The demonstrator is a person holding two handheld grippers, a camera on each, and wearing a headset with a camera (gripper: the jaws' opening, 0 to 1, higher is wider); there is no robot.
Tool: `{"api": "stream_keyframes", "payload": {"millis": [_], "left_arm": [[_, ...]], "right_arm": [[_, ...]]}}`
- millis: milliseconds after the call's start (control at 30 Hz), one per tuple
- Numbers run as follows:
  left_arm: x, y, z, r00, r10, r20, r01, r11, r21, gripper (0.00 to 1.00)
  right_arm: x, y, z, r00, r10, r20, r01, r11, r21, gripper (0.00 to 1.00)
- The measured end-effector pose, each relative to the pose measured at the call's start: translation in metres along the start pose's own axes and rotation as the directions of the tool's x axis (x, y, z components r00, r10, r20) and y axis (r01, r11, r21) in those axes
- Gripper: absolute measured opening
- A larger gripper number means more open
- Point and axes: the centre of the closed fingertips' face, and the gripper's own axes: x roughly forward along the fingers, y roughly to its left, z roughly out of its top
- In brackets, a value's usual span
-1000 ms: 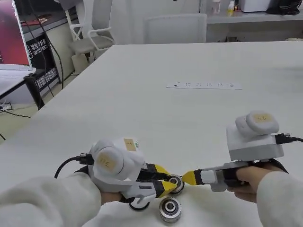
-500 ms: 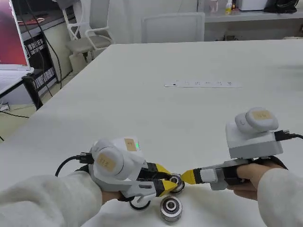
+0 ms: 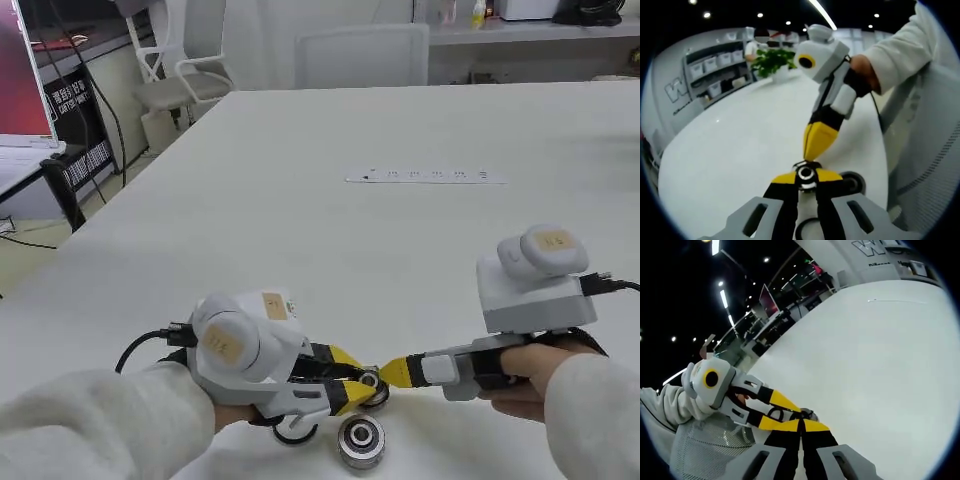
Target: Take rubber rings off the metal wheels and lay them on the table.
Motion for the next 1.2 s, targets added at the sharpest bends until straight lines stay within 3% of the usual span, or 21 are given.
{"api": "stream_keyframes", "payload": {"millis": [233,333,433,533,800,933,1033,1067,1200], "left_arm": [[0.001,0.000,0.000,1.0000,-0.003,0.002,0.003,1.000,0.002,0.13],[0.001,0.000,0.001,1.0000,-0.002,0.003,0.002,1.000,0.002,0.13],[0.001,0.000,0.001,1.0000,-0.002,0.004,0.002,1.000,0.001,0.13],[0.001,0.001,0.001,0.9999,0.007,0.010,-0.007,0.999,-0.037,0.14],[0.001,0.002,0.002,0.9999,-0.004,-0.015,0.003,0.999,-0.045,0.14],[-0.003,0.002,0.013,0.9999,-0.009,0.011,0.009,0.999,-0.042,0.19],[-0.005,-0.005,0.014,0.9993,-0.038,-0.007,0.038,0.999,-0.029,0.25],[-0.006,-0.005,0.017,0.9991,-0.042,0.000,0.042,0.999,0.011,0.26],[-0.014,-0.003,0.032,0.9985,-0.040,0.038,0.041,0.999,-0.009,0.28]], "right_arm": [[0.001,0.007,0.003,0.9996,0.027,0.010,-0.027,1.000,0.004,0.00],[0.000,0.016,0.014,0.9962,0.067,0.055,-0.069,0.997,0.040,0.00],[0.001,0.011,0.008,0.9996,0.023,0.017,-0.024,1.000,0.009,0.00],[0.001,0.007,0.005,0.9999,0.007,0.010,-0.007,1.000,0.017,0.00],[-0.002,-0.003,0.001,0.9993,-0.038,0.004,0.038,0.999,0.039,0.00],[-0.003,-0.005,0.001,0.9989,-0.046,0.005,0.046,0.998,0.040,0.00],[-0.004,-0.005,0.002,0.9986,-0.052,0.009,0.051,0.998,0.038,0.00],[-0.004,-0.005,0.003,0.9987,-0.051,0.010,0.050,0.998,0.037,0.00],[-0.005,-0.004,0.005,0.9987,-0.049,0.015,0.048,0.998,0.034,0.00]]}}
